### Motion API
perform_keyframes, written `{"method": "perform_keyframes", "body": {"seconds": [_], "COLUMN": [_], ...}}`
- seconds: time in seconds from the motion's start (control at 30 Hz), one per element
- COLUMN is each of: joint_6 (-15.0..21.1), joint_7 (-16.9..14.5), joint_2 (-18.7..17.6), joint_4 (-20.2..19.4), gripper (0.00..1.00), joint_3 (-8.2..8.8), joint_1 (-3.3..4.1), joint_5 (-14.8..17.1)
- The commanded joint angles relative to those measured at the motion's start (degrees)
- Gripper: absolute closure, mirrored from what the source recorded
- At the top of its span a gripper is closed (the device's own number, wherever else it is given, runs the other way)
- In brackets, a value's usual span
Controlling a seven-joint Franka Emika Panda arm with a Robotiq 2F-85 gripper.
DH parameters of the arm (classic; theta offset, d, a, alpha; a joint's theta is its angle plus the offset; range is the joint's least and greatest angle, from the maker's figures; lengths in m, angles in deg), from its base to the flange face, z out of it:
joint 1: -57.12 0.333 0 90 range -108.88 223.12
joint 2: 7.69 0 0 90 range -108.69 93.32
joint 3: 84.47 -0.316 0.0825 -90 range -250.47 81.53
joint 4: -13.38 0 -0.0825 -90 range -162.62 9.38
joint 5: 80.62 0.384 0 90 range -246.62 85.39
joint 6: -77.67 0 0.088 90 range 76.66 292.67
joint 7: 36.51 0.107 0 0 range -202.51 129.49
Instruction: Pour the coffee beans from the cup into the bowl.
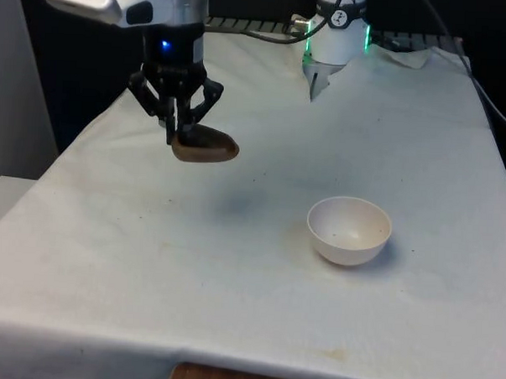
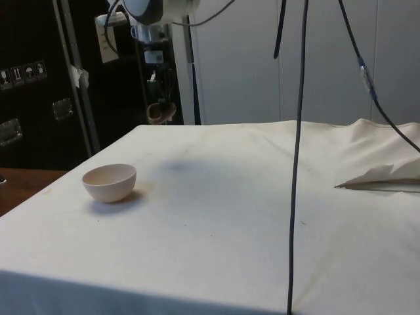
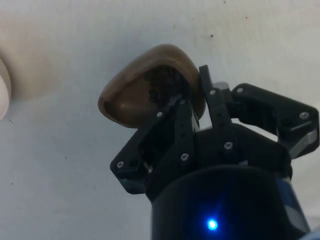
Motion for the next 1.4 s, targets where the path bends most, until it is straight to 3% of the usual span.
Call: {"method": "perform_keyframes", "body": {"seconds": [0.0,0.03,0.07,0.1,0.37,0.4,0.43,0.47,0.53,0.7,0.73,0.77,1.0,1.03,1.07,1.1,1.3,1.33,1.37], "joint_6": [-0.11,-0.17,-0.11,-0.11,0.11,-0.11,-0.11,0.11,-0.17,-1.15,-0.57,-1.26,-2.29,-2.41,-2.18,-2.69,-3.09,-2.52,-3.15], "joint_7": [0.97,1.26,0.69,1.60,4.58,4.07,4.53,5.39,6.59,8.31,8.02,8.48,10.94,11.40,11.23,12.43,15.64,15.30,15.99], "joint_2": [0.46,0.63,0.34,0.74,1.26,0.86,0.97,1.49,1.89,2.69,2.58,2.75,2.81,2.81,2.75,2.75,2.92,2.75,2.98], "joint_4": [-0.23,-0.29,0.00,-0.29,-0.40,0.00,0.00,-0.40,-0.34,0.23,0.11,0.34,1.20,1.26,1.38,1.49,1.78,1.72,1.78], "gripper": [1.00,1.00,1.00,1.00,1.00,1.00,1.00,1.00,1.00,1.00,1.00,1.00,1.00,1.00,1.00,1.00,1.00,1.00,1.00], "joint_3": [0.34,0.23,-0.17,0.17,-0.57,-1.03,-1.20,-0.86,-1.15,-1.83,-2.12,-1.89,-2.46,-2.64,-3.27,-3.09,-4.93,-5.16,-5.21], "joint_1": [0.74,0.80,0.23,0.97,2.18,1.55,1.66,2.35,2.69,2.92,2.58,2.98,3.61,3.61,3.04,3.72,3.90,3.44,3.90], "joint_5": [-1.15,-1.55,-0.92,-2.01,-5.67,-5.21,-5.67,-6.59,-7.96,-10.26,-9.97,-10.49,-13.75,-14.32,-14.27,-15.58,-19.31,-18.96,-19.60]}}
